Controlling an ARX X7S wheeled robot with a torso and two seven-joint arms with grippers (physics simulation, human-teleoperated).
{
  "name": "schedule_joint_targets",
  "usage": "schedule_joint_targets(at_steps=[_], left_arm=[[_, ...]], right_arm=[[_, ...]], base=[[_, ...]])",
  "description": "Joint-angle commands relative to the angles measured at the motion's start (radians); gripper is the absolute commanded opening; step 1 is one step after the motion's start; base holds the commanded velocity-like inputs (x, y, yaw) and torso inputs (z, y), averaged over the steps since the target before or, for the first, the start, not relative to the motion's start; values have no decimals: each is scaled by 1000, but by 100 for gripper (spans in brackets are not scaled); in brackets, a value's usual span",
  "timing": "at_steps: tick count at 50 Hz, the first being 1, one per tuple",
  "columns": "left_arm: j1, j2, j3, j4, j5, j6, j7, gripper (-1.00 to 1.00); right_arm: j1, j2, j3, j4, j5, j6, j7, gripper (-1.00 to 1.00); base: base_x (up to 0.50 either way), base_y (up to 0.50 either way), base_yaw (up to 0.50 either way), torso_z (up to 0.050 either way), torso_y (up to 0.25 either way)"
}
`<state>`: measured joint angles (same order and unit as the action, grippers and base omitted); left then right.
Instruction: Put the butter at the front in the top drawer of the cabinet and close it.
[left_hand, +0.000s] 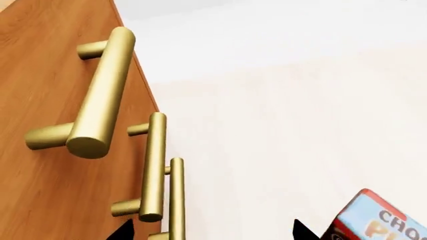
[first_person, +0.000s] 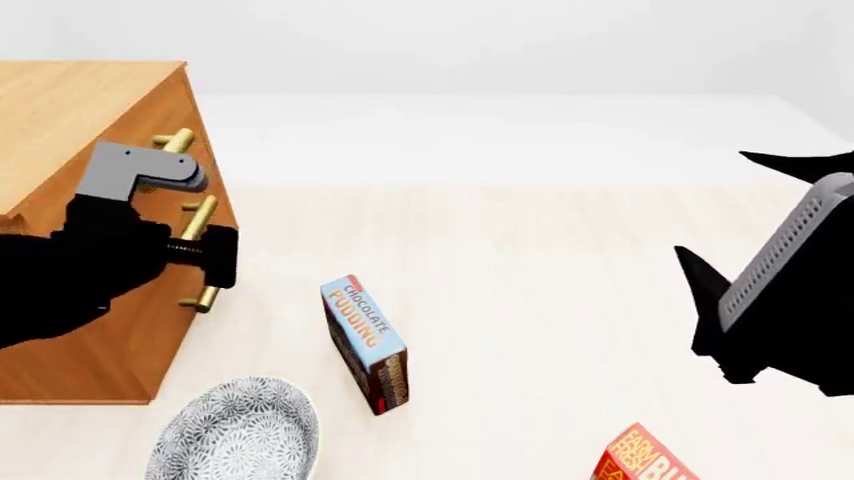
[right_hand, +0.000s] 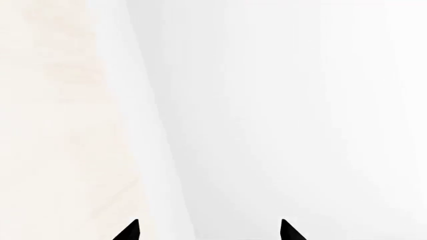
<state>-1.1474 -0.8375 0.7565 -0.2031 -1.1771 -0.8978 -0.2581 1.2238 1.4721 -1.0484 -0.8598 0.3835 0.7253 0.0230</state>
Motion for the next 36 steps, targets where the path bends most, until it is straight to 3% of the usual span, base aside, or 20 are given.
schedule_joint_targets(at_steps=[1, 8, 17, 26, 33, 36], left_arm=[[86, -102, -39, 255, -45, 15, -42, 100], [148, -178, -72, 459, -95, 60, -64, 100], [312, -314, -129, 709, -110, 236, -82, 100], [543, -539, -199, 908, -103, 553, -105, 100], [700, -719, -150, 996, -26, 862, -115, 100], [710, -733, -142, 1021, 2, 909, -123, 100]], right_arm=[[1, -11, 48, -12, 198, 22, 163, 100], [-1, -20, 95, -1, 472, -1, 311, 100], [-1, 1, 125, -27, 718, -57, 375, 100], [0, 58, 136, -129, 825, -86, 427, 100], [-16, 96, 125, -187, 861, -123, 474, 100], [-4, 98, 138, -187, 884, -124, 473, 100]], base=[[0, 0, 0, 0, 0], [0, 0, 0, 0, 0], [0, 0, 0, 0, 0], [0, 0, 0, 0, 0], [0, 0, 0, 0, 0], [0, 0, 0, 0, 0]])
